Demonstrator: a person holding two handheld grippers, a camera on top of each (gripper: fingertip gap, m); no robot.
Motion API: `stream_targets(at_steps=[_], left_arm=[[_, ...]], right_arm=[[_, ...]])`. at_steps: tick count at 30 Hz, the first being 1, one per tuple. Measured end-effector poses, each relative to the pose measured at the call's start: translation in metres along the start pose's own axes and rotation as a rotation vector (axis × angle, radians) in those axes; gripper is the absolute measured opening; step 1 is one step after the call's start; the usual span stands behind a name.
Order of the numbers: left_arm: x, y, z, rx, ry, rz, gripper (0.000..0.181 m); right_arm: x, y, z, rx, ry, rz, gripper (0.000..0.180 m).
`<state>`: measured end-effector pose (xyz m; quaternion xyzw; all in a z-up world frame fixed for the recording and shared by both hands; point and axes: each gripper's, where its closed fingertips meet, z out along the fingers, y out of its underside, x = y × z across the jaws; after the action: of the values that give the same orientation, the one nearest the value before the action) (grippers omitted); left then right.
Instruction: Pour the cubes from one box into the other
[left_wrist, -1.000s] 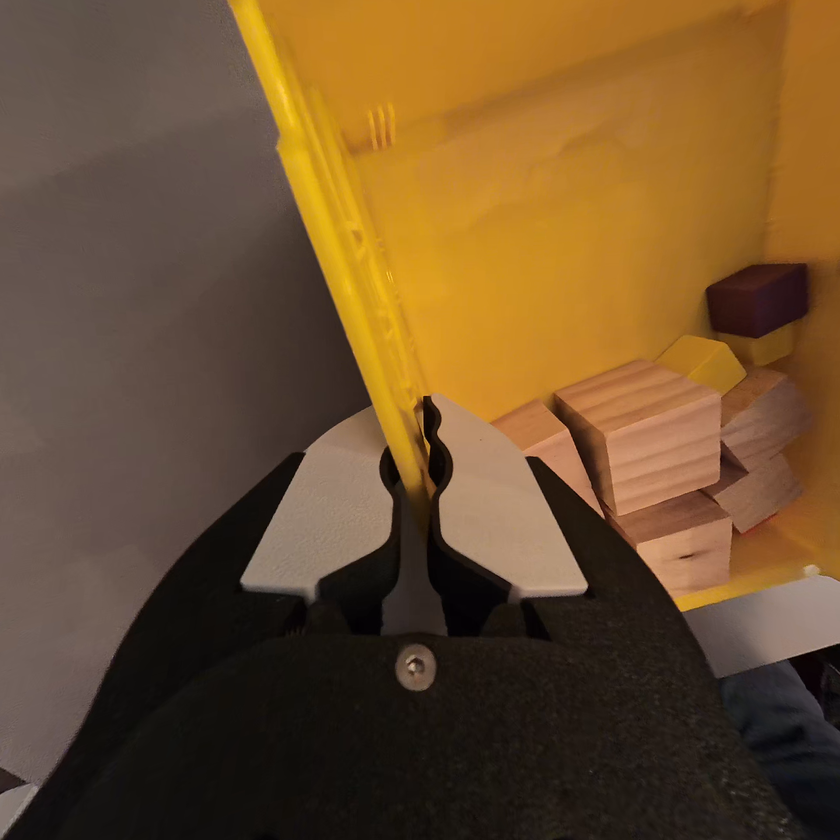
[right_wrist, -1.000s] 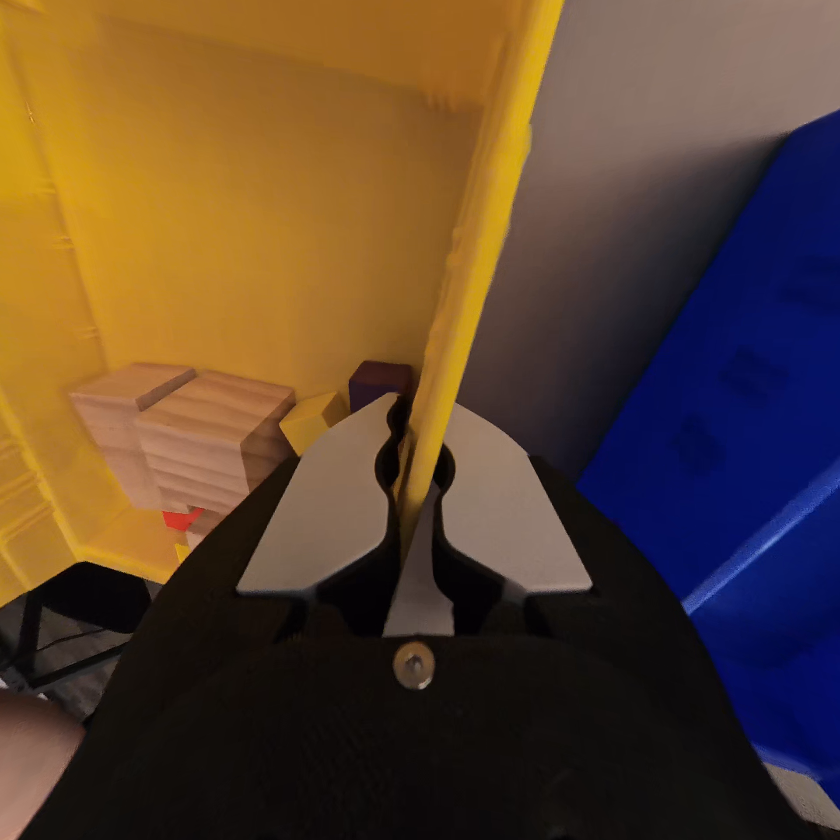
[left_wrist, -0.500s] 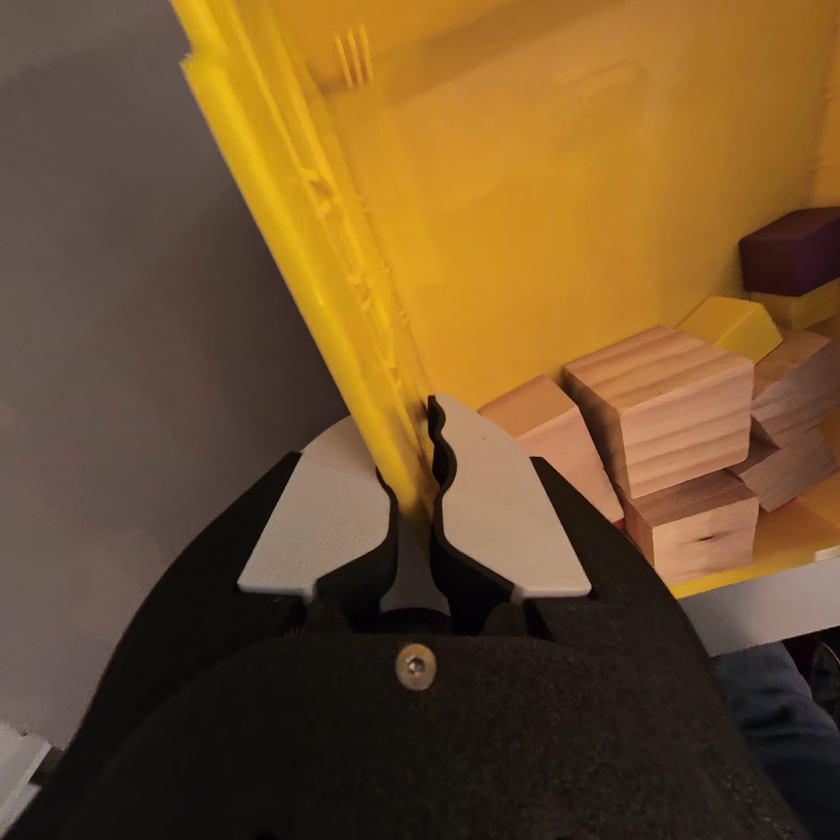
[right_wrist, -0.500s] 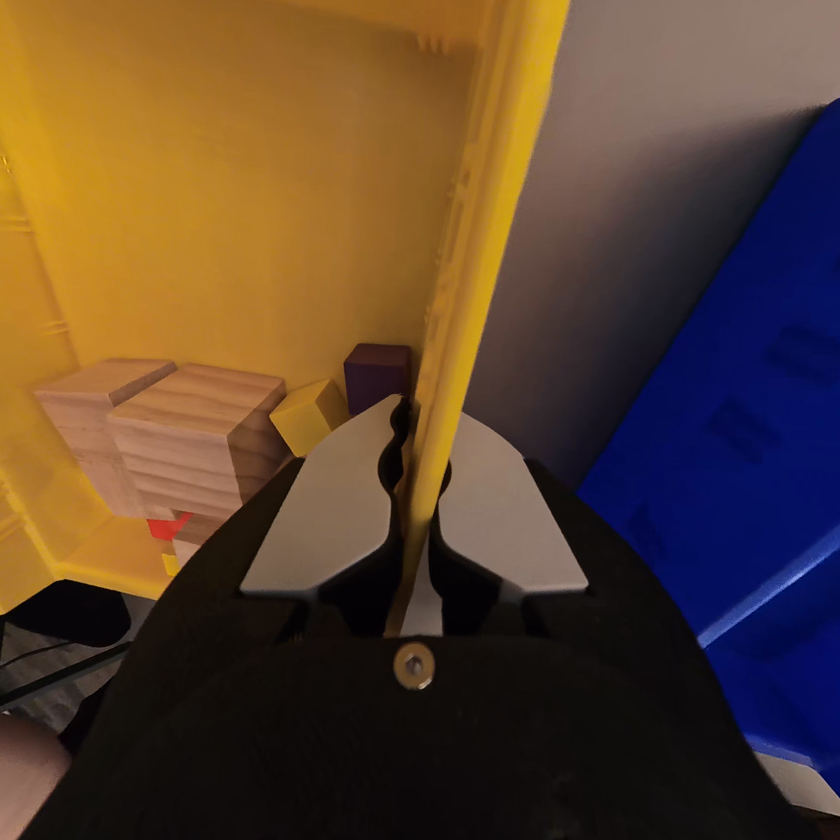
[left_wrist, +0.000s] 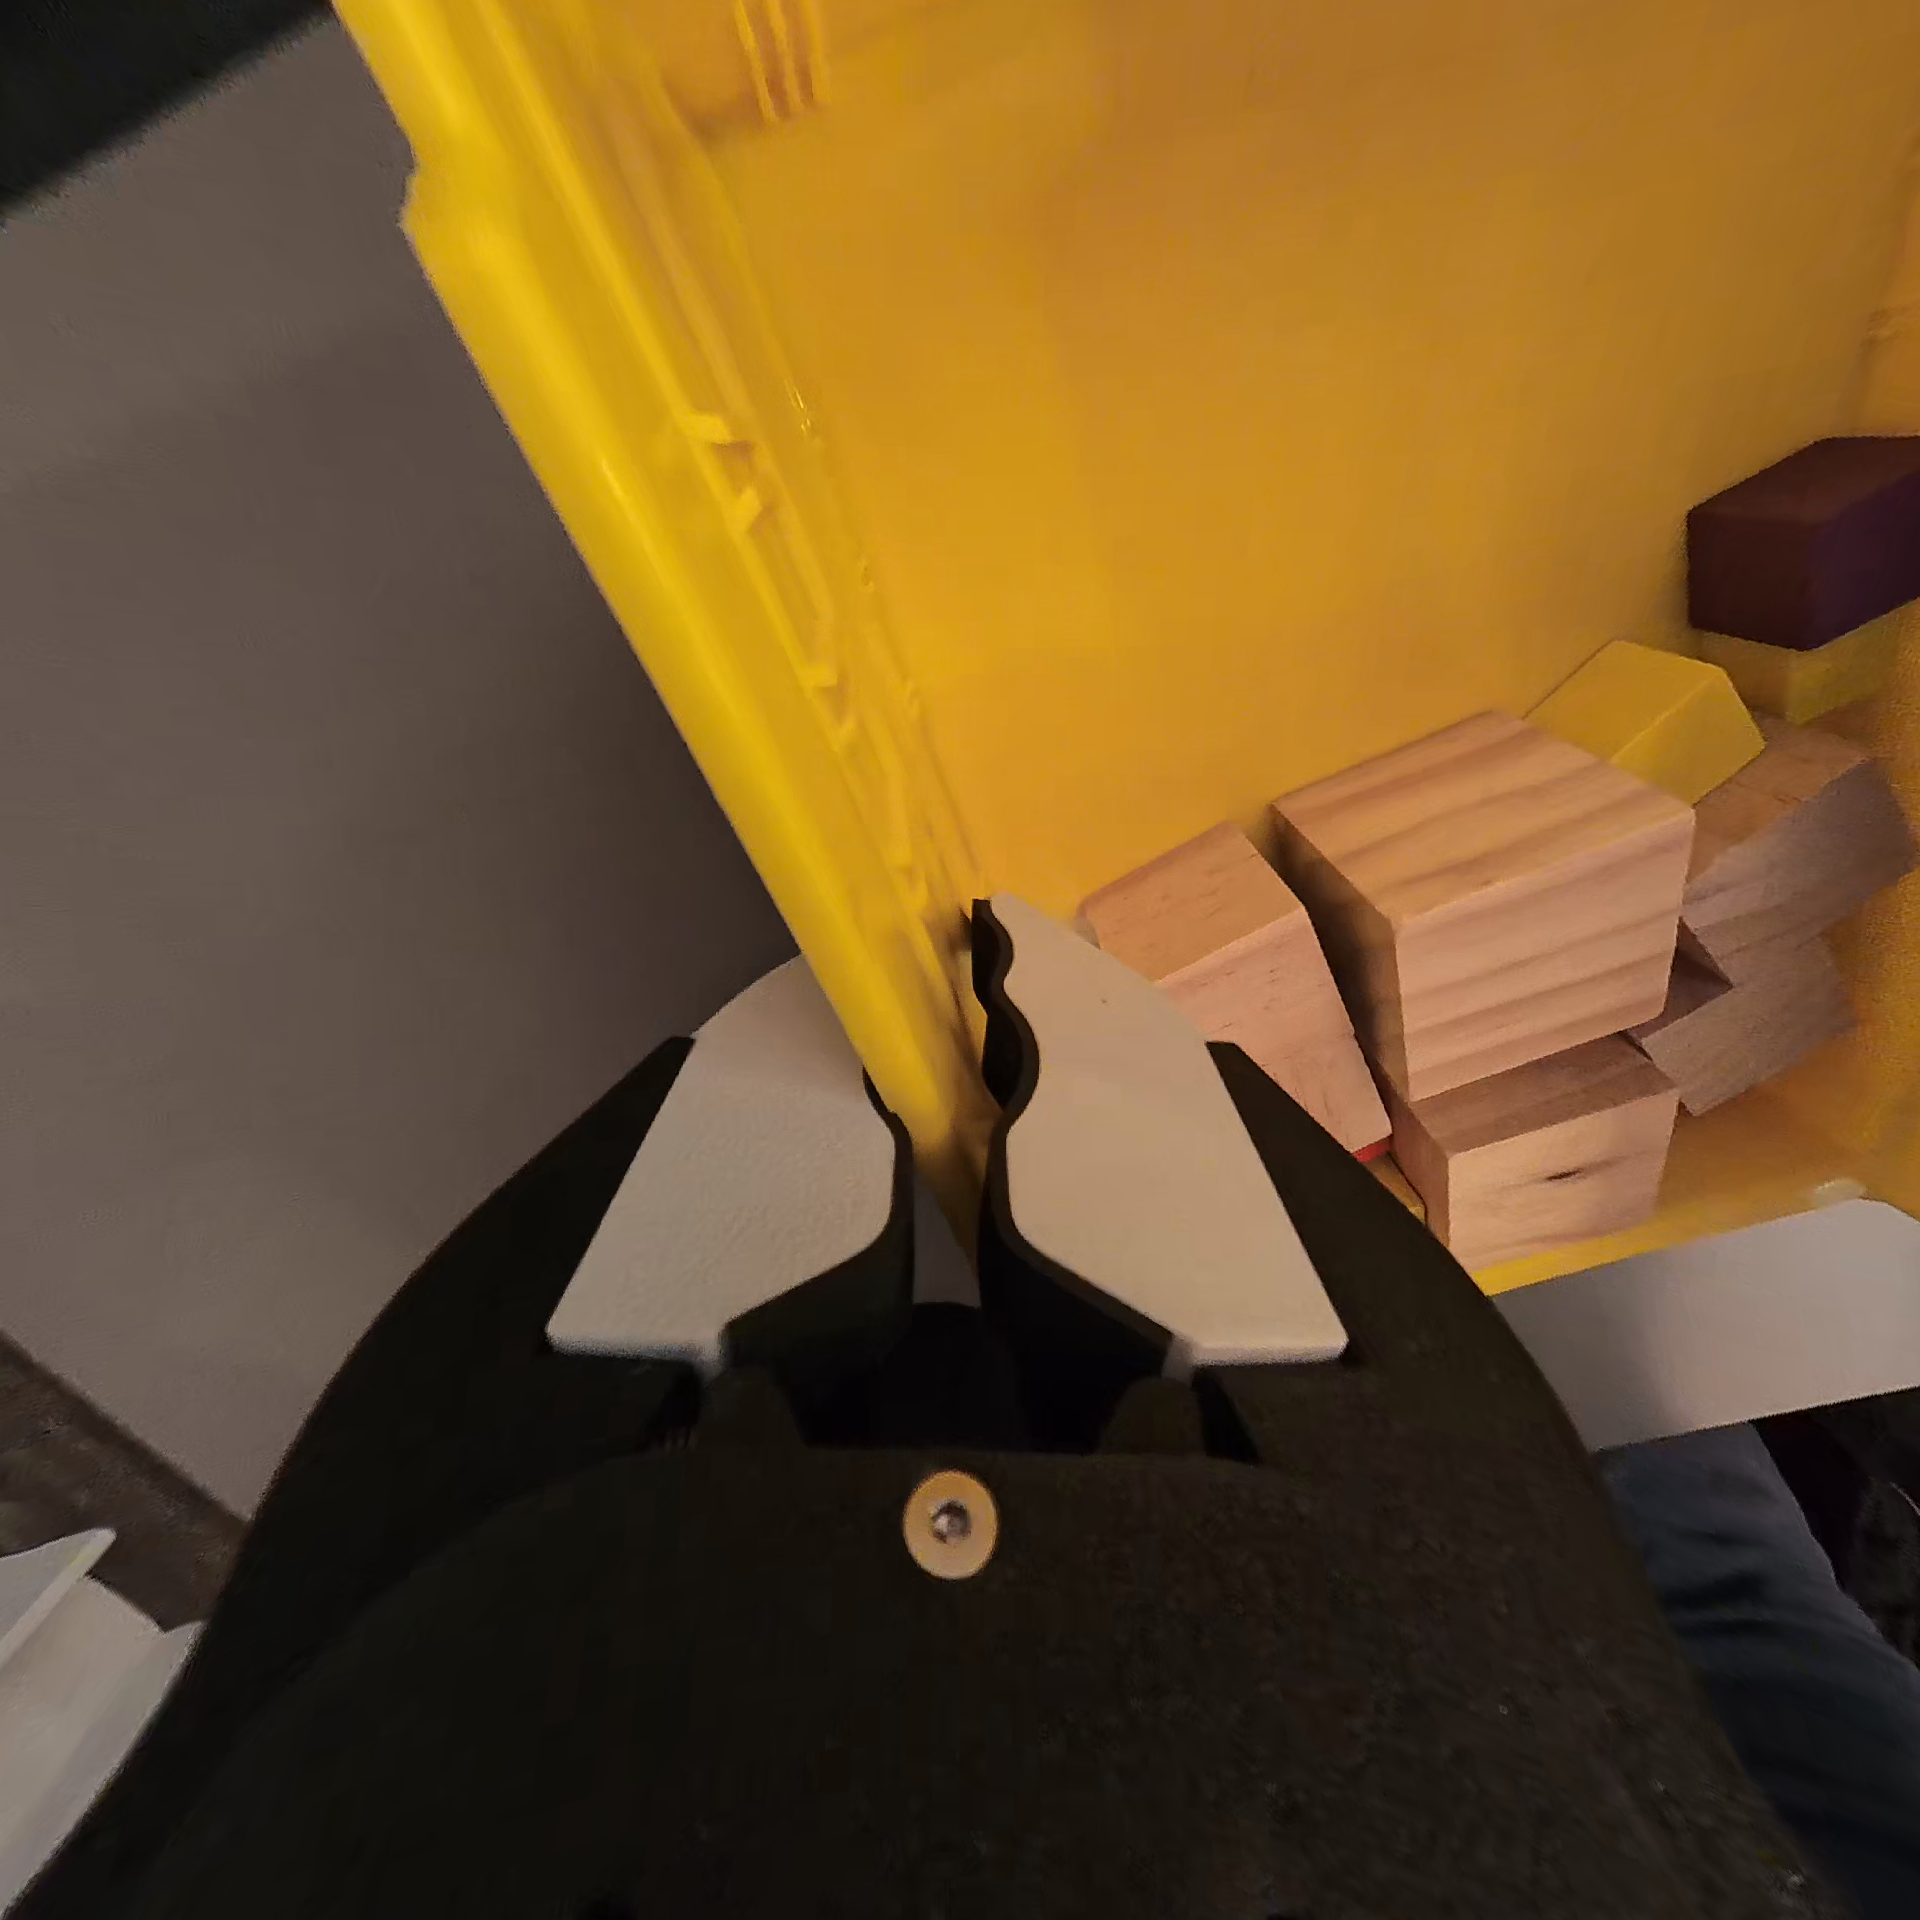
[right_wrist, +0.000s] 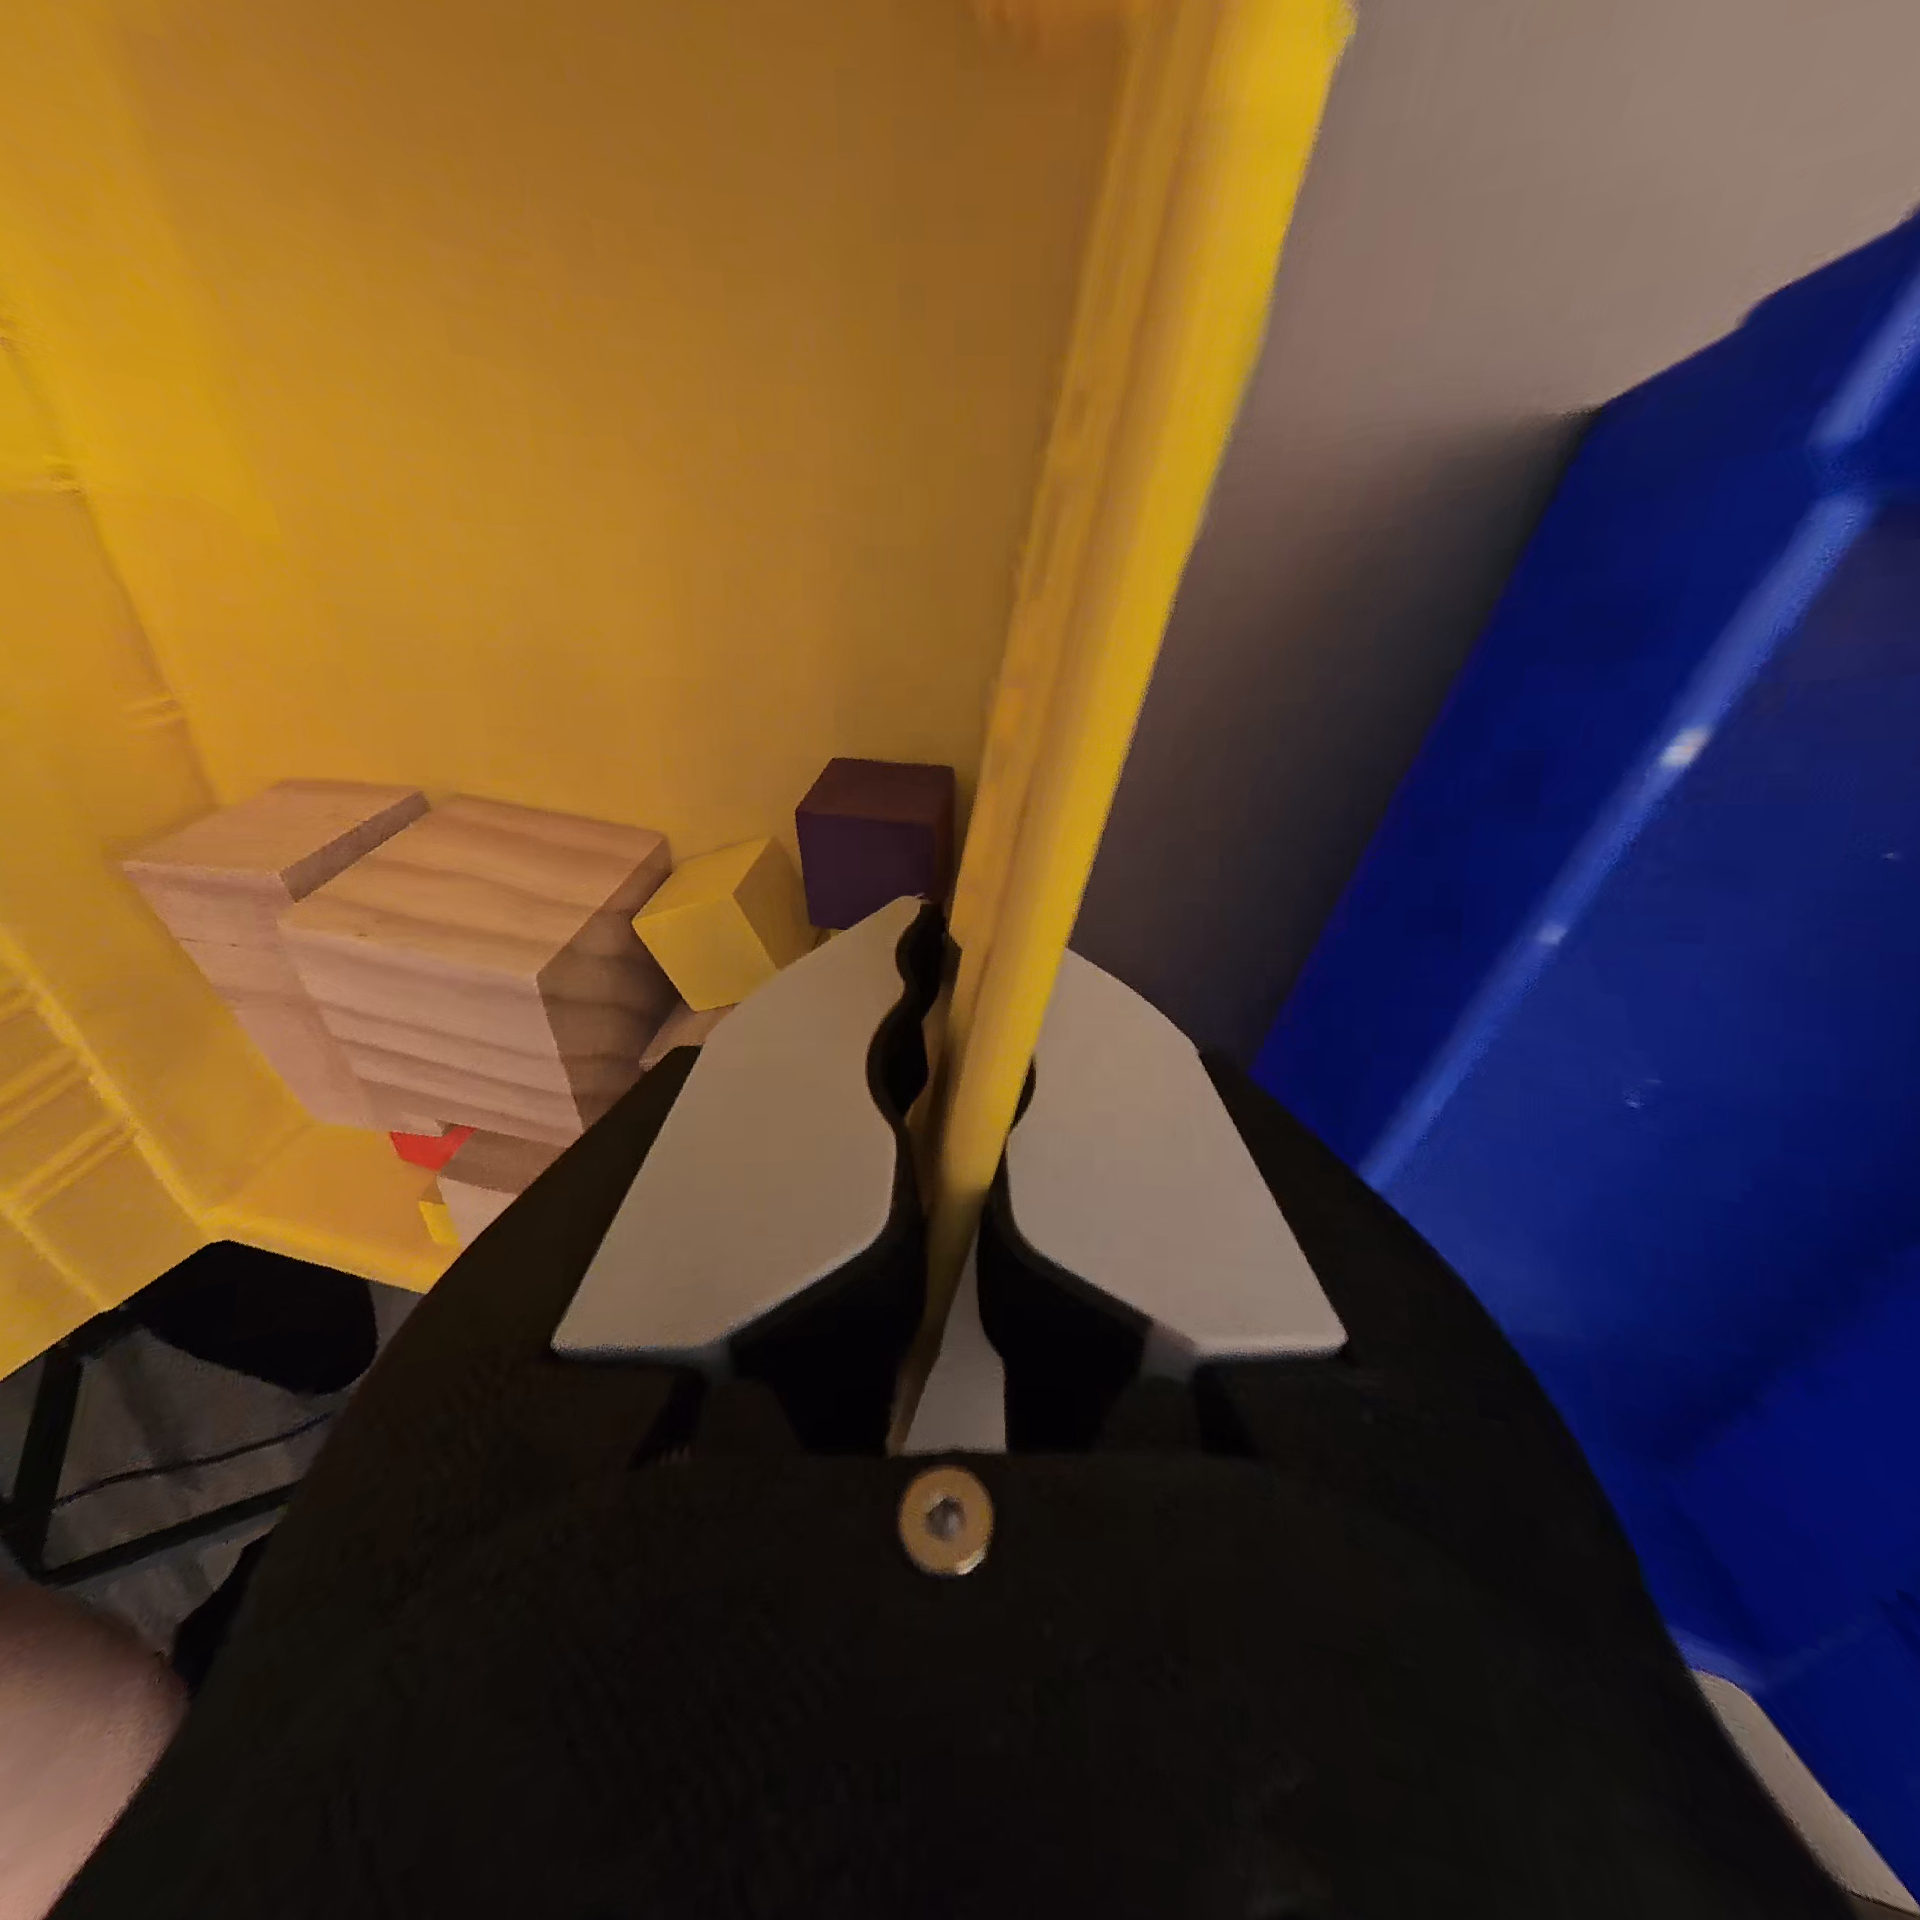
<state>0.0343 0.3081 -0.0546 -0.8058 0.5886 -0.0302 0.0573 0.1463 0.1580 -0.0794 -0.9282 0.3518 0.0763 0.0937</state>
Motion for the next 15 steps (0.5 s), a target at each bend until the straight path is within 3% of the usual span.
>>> stream_targets(at_steps=[8,15], left_arm=[[0.043,-0.057,-0.098,0.099,-0.107,0.08,0.008],[0.131,-0.121,-0.135,0.173,-0.147,0.227,0.008]], right_arm=[[0.036,-0.02,-0.1,0.14,-0.03,0.008,0.005],[0.124,-0.012,-0.155,0.256,-0.039,0.122,0.005]])
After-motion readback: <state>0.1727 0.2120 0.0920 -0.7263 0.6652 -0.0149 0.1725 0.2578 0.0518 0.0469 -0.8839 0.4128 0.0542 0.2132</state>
